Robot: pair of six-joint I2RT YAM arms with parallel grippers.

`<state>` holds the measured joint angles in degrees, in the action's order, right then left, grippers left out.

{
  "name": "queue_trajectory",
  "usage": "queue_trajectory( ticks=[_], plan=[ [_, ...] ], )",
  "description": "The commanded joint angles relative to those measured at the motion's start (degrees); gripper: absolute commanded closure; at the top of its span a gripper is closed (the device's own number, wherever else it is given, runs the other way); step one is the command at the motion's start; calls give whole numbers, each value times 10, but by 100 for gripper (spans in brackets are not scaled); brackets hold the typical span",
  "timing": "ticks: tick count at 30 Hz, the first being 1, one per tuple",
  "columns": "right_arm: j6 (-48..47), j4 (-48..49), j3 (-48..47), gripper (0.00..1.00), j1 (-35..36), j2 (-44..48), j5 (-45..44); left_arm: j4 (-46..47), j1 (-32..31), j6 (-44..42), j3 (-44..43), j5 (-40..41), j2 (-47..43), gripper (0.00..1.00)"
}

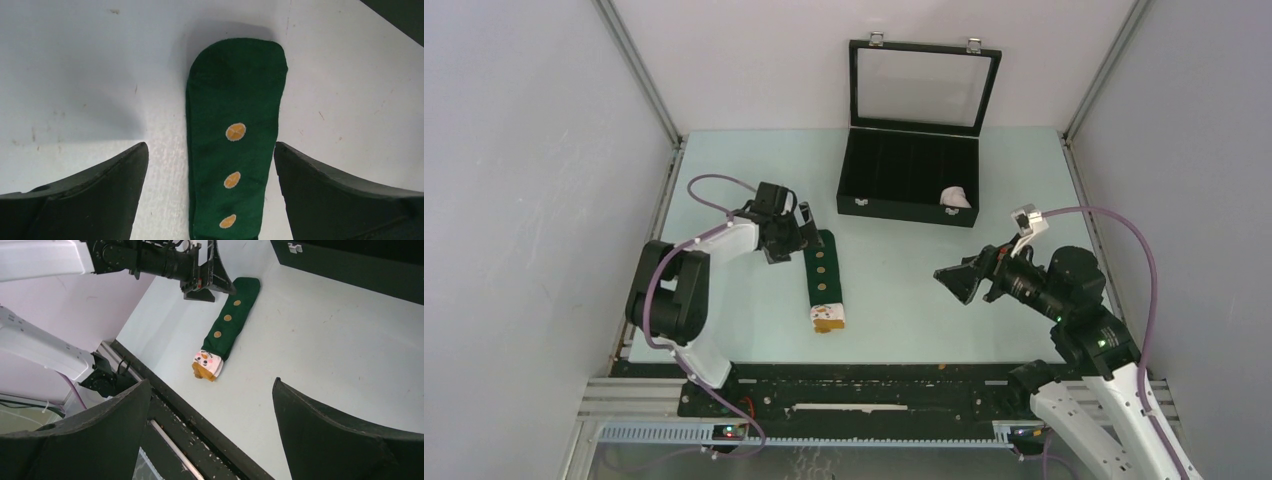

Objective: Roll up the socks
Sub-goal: Adjust a pair of socks at the center of the board.

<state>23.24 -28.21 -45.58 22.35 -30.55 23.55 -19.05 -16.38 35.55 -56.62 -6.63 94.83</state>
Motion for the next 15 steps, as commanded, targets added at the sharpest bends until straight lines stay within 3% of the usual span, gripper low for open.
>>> queue_trajectory(
  ticks=[1, 15],
  plan=[
    [-17, 6, 2, 3, 9, -4, 13, 12, 5, -16, -48, -21, 31, 0],
    [-14, 4, 2, 3, 16, -3, 22, 29, -35, -18, -70, -58, 90, 0]
  ],
)
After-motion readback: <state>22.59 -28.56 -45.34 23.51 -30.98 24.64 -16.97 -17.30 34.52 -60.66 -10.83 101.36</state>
